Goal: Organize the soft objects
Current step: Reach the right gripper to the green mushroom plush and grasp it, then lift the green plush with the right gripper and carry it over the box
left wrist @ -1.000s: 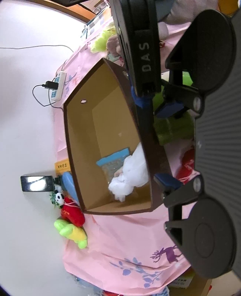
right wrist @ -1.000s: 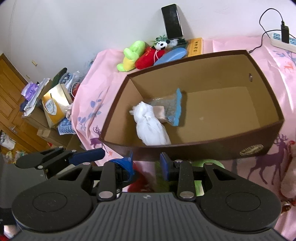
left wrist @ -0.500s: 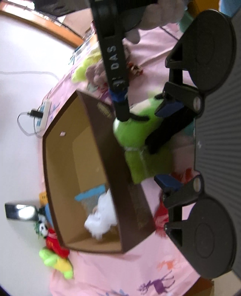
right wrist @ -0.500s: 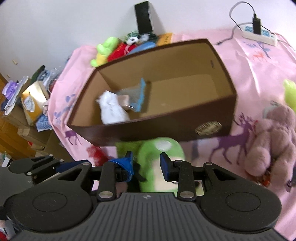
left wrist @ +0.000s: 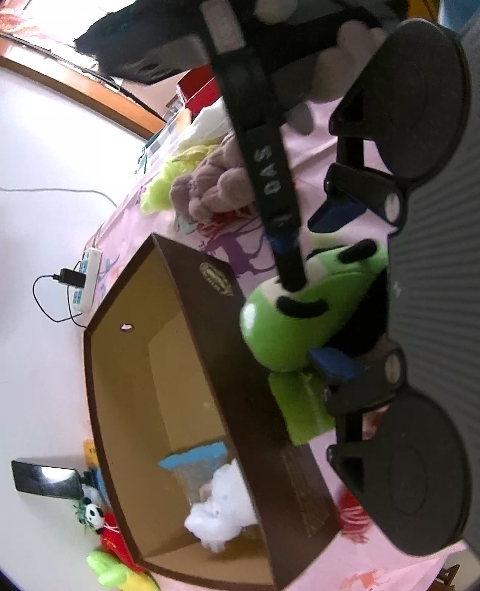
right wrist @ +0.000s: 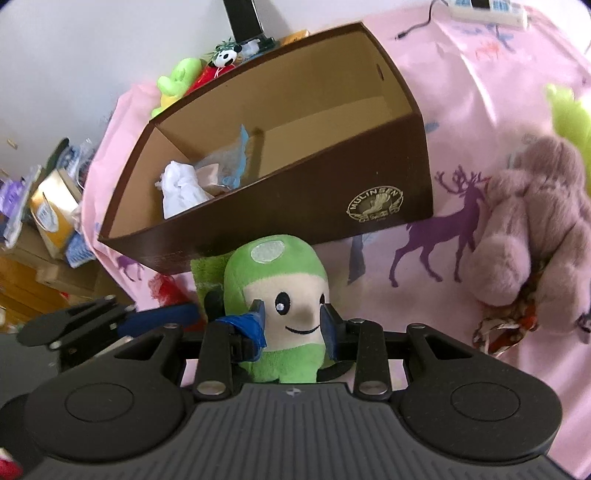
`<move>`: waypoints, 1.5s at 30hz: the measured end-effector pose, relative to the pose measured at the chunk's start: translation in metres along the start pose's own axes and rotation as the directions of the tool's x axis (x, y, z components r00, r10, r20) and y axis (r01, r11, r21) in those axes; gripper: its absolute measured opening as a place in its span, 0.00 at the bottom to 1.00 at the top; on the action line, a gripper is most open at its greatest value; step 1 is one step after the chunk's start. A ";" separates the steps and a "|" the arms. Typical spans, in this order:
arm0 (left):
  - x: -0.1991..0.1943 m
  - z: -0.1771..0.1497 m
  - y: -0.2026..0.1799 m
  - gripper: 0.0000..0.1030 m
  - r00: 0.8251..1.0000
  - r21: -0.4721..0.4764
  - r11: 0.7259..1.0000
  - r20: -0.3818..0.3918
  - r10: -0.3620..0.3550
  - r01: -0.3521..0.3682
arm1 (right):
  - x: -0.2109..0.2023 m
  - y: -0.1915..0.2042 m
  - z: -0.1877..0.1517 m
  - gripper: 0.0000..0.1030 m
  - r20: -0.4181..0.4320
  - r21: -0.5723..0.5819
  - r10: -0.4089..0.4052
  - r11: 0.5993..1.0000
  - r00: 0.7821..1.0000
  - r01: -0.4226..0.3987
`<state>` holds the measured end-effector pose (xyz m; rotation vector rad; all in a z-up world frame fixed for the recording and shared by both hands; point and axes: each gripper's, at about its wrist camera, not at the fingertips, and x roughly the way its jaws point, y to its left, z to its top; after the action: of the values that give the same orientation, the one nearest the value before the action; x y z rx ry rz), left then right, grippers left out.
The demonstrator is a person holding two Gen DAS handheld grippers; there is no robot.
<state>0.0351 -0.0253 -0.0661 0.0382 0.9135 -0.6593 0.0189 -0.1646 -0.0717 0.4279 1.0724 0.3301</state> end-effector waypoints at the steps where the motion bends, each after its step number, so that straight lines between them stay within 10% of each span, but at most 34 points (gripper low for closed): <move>1: 0.004 0.002 0.002 0.68 1.000 -0.005 1.000 -0.005 -0.004 0.004 | 0.001 -0.002 0.001 0.15 -0.003 0.008 0.010 1.000 1.000 -0.010; 21: 0.036 0.007 0.002 0.71 0.999 0.032 0.999 -0.022 0.029 -0.028 | 0.022 -0.040 0.010 0.24 -0.065 0.157 0.234 0.963 0.970 -0.221; 45: -0.038 0.029 -0.027 0.71 0.977 0.201 0.978 0.188 -0.096 0.058 | -0.055 0.030 0.014 0.20 0.123 -0.093 0.060 0.995 0.991 -0.048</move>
<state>0.0250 -0.0363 -0.0128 0.1105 0.6600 -0.8088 0.0056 -0.1666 -0.0087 0.3928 0.9212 0.3930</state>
